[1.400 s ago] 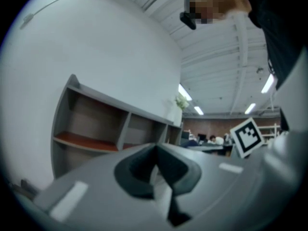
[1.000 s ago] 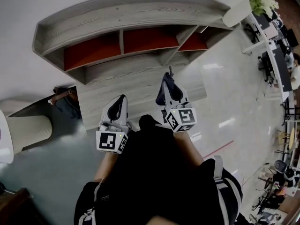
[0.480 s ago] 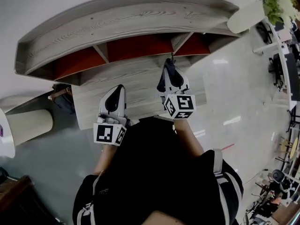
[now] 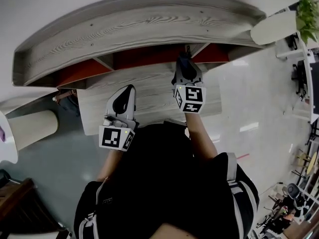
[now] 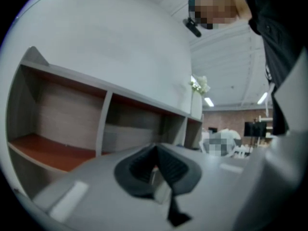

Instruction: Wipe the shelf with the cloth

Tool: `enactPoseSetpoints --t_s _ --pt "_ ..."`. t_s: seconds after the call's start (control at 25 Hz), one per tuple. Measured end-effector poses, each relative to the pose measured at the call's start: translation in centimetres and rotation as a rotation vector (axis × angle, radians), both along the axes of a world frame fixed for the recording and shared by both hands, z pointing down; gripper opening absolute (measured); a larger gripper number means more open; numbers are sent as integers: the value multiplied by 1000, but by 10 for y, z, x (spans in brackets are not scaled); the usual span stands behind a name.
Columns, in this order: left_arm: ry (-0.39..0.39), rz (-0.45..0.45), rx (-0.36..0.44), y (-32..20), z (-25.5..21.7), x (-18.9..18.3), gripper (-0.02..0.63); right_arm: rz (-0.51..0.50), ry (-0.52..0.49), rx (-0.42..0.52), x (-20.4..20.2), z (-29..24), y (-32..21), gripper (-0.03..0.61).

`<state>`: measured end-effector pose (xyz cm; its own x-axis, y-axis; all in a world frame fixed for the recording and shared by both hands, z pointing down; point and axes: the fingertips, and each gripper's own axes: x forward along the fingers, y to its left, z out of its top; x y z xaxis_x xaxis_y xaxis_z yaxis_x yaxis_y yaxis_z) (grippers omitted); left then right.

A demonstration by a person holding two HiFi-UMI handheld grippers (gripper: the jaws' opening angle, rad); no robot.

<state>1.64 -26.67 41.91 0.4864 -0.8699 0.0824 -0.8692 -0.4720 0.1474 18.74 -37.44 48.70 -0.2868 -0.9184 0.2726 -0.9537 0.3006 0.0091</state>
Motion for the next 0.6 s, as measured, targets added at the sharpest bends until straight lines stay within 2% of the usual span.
enactPoseSetpoints --t_s 0.6 --pt "35 19 14 -10 2 -28 5 26 130 -156 -23 29 -38 54"
